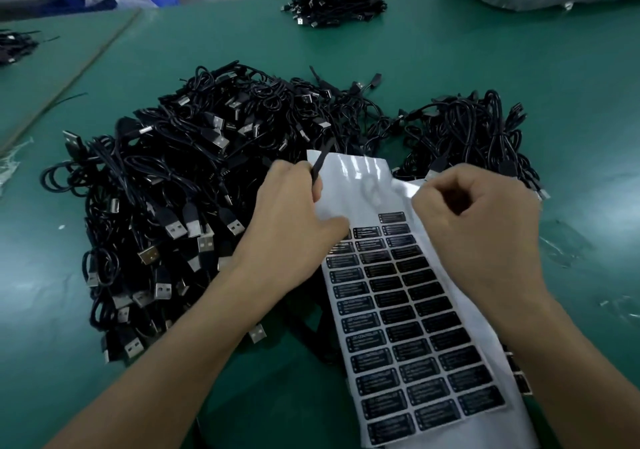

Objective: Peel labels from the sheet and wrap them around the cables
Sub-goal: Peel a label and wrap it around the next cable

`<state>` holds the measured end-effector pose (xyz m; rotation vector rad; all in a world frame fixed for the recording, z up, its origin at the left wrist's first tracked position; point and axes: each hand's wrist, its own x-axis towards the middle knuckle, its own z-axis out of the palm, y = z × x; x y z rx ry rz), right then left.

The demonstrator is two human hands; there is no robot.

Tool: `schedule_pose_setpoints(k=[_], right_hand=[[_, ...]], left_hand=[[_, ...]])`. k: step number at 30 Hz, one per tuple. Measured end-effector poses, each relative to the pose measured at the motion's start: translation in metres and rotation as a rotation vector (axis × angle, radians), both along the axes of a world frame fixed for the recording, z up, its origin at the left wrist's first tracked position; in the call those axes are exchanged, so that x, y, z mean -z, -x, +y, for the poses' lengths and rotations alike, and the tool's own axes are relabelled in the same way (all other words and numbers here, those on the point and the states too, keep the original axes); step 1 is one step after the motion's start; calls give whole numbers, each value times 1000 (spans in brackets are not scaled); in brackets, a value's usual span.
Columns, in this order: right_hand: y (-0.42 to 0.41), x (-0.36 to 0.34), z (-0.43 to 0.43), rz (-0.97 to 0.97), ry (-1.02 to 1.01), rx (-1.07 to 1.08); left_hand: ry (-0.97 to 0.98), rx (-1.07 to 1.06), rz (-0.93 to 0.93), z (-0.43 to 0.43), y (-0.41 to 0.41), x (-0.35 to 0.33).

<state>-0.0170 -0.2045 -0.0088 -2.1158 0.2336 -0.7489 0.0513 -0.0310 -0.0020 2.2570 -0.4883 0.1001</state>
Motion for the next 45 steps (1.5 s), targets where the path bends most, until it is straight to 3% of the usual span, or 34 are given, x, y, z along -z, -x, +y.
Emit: schedule_pose_setpoints(k=[5, 10, 15, 19, 24, 27, 34, 38, 45], right_hand=[[1, 1, 6, -75, 242, -12], [0, 6, 12, -212, 397, -92], [-3, 10, 16, -258, 424, -189], [-1, 9, 16, -203, 289, -232], [-1, 3, 13, 22, -244, -233], [-3, 3, 11, 89, -428, -278], [-5, 4, 11, 93, -508, -254], [-6, 7, 13, 76, -586, -188], [-6, 4, 13, -84, -777, -273]], left_hand=[[107, -72, -148, -6, 9, -9], [321, 22, 196, -9, 11, -16], [389, 60, 288, -8, 10, -19], [412, 61, 301, -7, 8, -19], [483, 90, 359, -8, 10, -21], [502, 123, 377, -7, 9, -22], [460, 134, 369, -8, 8, -16], [534, 109, 521, -12, 5, -15], [359, 189, 375, -8, 9, -8]])
